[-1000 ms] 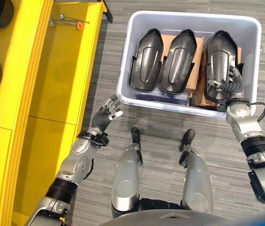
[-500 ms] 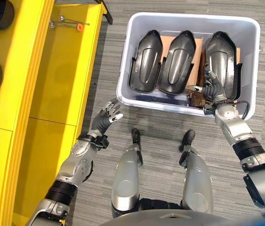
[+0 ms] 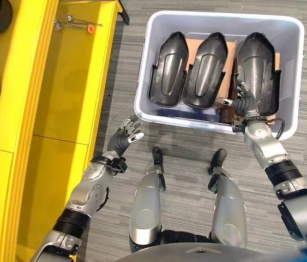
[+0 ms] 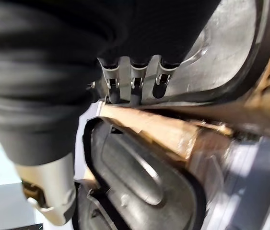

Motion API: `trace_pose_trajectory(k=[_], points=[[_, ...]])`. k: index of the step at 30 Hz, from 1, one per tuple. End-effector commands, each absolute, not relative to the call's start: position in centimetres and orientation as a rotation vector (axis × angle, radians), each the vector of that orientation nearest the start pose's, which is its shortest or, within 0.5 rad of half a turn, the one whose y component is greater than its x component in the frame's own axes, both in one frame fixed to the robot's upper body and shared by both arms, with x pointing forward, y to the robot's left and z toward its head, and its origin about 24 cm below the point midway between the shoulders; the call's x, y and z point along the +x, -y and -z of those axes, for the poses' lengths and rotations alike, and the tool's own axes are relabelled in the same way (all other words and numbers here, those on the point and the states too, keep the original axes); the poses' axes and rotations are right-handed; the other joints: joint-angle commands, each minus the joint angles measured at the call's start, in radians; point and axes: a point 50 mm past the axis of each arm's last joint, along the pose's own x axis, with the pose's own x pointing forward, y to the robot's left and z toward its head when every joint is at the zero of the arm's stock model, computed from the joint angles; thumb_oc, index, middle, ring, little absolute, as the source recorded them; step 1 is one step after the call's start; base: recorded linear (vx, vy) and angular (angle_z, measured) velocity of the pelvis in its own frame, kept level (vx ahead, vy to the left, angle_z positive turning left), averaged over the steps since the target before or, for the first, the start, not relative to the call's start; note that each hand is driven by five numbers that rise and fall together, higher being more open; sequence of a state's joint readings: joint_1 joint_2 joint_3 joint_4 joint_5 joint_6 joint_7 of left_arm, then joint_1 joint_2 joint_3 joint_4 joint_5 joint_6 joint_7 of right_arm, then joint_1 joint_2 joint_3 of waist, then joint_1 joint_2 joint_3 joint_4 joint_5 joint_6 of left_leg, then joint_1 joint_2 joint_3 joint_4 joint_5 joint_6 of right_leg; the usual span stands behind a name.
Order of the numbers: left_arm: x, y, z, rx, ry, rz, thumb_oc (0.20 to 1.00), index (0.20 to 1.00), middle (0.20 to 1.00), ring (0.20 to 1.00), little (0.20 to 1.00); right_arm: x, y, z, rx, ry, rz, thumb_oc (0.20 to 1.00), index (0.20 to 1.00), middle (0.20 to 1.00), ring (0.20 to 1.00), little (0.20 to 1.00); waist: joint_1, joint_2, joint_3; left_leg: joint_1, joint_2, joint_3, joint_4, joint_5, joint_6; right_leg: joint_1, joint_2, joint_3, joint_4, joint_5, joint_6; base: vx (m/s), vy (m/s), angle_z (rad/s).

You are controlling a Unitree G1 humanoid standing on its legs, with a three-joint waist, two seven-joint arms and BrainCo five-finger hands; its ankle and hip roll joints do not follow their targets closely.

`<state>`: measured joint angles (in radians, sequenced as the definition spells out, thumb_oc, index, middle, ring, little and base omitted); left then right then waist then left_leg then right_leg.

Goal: Move parts from the plastic box to the shelf.

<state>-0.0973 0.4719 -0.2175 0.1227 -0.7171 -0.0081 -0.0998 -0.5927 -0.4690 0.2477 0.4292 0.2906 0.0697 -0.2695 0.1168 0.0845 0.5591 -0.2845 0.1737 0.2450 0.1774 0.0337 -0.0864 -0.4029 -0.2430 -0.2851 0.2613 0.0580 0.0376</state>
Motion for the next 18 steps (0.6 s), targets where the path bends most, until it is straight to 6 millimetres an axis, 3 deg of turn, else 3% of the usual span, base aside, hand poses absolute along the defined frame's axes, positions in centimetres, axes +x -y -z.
trace_pose_trajectory(k=[1, 12, 15, 18], points=[[25.8, -18.1, -4.4, -0.236, -0.08, 0.259, 1.0, 1.0, 1.0, 1.0, 1.0, 36.0, 18.2, -14.3, -0.213, 0.176, 0.083, 1.0, 1.0, 1.0, 1.0, 1.0, 0.005, 0.014, -0.039, -0.055, -0.001, -0.004, 0.061, -0.02, 0.015, 0.006, -0.028, -0.008, 0.126, -0.116, 0.058, 0.0, 0.0, 0.0], [25.9, -18.2, -4.4, -0.177, -0.08, 0.268, 1.0, 1.0, 1.0, 1.0, 1.0, 36.1, 18.9, -15.9, -0.238, 0.253, 0.179, 1.0, 1.0, 1.0, 1.0, 1.0, -0.001, 0.021, -0.039, -0.035, -0.001, 0.003, 0.063, -0.023, 0.016, 0.023, -0.031, -0.004, 0.126, -0.118, 0.057, 0.0, 0.007, -0.02], [25.8, -18.5, -4.3, -0.22, -0.076, 0.241, 1.0, 1.0, 1.0, 1.0, 1.0, 35.8, 20.5, -17.3, -0.36, 0.351, 0.38, 1.0, 1.0, 1.0, 1.0, 1.0, -0.003, 0.027, -0.039, -0.021, -0.004, 0.006, 0.055, -0.024, 0.017, 0.036, -0.029, 0.0, 0.117, -0.117, 0.06, 0.01, 0.056, -0.04], [25.6, -18.5, -4.2, -0.24, -0.074, 0.239, 1.0, 1.0, 1.0, 1.0, 1.0, 35.3, 21.3, -18.5, -0.415, 0.453, 0.466, 1.0, 1.0, 1.0, 1.0, 1.0, -0.006, 0.029, -0.039, -0.02, -0.004, 0.007, 0.054, -0.025, 0.019, 0.036, -0.03, 0.002, 0.114, -0.115, 0.062, 0.01, 0.033, -0.02]])
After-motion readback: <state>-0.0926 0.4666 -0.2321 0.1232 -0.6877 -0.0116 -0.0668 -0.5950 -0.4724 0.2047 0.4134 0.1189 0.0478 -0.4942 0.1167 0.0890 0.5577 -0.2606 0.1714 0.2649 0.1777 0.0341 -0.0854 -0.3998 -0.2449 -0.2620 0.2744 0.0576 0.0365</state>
